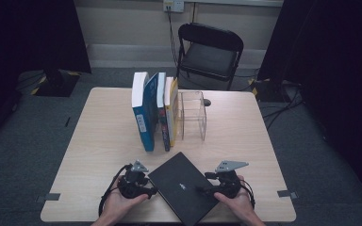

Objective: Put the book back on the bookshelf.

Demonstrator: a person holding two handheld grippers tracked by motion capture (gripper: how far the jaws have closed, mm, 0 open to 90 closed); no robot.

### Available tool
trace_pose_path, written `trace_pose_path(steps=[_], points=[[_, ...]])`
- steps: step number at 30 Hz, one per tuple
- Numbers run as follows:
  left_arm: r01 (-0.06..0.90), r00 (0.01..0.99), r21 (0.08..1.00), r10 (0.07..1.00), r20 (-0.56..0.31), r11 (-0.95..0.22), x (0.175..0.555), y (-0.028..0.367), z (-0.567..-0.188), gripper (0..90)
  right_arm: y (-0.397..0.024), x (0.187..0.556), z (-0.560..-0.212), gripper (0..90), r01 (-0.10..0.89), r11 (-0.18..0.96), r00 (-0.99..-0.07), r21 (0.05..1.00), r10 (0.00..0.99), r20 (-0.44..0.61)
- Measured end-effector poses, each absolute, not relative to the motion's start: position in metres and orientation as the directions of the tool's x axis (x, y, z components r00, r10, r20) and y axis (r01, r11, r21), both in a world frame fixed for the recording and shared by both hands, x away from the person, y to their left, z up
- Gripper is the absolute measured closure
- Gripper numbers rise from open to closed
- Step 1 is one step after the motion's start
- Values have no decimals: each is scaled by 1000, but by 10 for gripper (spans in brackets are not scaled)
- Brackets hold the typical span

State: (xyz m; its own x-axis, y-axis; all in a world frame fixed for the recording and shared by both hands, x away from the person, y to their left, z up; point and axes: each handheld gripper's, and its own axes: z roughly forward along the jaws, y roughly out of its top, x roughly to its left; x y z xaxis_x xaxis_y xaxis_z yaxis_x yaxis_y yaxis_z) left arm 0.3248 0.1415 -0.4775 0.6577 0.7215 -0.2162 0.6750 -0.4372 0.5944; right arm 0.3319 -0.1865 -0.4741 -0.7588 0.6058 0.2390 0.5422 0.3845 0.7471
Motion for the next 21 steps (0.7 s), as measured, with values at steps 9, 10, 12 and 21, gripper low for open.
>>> trace_pose_path(steps=[9,10,12,21], points=[[679,632,607,749,-199,-412,344,139,-478,461,-189,314,-472,314,550,408,-767,729,592,247],[677,633,610,748,-198,-411,346,138,-479,482,-189,312,-472,314,554,408,-765,726,592,252],[676,634,610,748,-196,-413,351,137,-479,485,-187,305,-471,310,560,413,-761,718,598,250],[672,648,620,727,-227,-406,337,144,-468,528,-183,322,-467,332,547,367,-753,753,608,251]])
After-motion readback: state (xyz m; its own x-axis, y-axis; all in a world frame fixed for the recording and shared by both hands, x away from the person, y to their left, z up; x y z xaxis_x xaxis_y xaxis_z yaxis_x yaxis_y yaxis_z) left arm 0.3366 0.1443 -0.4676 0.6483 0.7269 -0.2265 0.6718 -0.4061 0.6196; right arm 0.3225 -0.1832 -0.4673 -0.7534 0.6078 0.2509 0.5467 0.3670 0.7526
